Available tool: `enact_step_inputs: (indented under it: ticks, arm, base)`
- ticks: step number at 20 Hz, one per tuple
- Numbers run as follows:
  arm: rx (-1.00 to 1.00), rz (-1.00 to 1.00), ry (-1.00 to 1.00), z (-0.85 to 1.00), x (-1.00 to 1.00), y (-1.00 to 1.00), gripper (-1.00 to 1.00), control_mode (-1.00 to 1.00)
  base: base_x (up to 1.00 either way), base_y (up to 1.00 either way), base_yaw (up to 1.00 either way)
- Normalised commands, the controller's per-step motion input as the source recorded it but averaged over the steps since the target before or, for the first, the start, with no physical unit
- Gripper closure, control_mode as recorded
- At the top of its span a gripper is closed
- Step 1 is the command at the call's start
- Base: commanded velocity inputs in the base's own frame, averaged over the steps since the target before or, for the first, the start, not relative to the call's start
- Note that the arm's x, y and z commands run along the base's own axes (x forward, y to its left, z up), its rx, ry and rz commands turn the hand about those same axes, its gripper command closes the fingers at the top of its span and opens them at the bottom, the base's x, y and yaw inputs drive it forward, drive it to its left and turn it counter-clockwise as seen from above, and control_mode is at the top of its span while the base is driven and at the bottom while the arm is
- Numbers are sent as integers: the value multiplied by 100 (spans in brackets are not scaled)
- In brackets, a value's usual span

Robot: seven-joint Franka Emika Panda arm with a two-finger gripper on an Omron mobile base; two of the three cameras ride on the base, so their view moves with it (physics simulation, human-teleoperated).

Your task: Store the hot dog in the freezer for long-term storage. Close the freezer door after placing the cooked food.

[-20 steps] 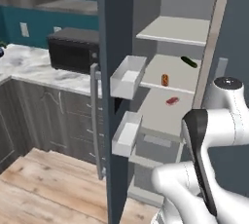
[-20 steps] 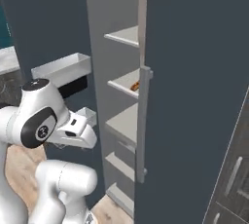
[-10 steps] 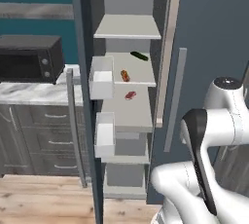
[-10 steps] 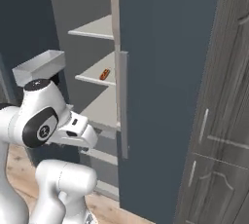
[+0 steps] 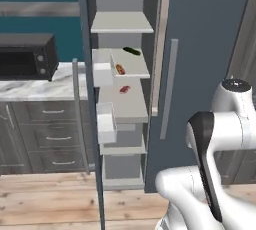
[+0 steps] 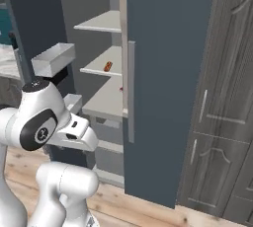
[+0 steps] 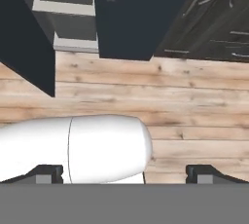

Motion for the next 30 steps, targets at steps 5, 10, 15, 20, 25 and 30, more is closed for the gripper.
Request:
enact_step_inputs:
  ticks: [5,10,15,20,25,30]
  arm:
    - [0,0,0,0,0,0,-100,100]
    - [0,0,0,0,0,0,-100,100]
    - [0,0,0,0,0,0,-100,100]
    - [0,0,0,0,0,0,-100,100]
    - [0,0,0,0,0,0,-100,100]
    - [0,0,0,0,0,0,-100,100]
  base:
    - [-8,47,-29]
    - [-41,50,-26]
    - [-43,59,-20]
    - [-9,67,-10]
    - [4,30,-1]
    - [14,2,0]
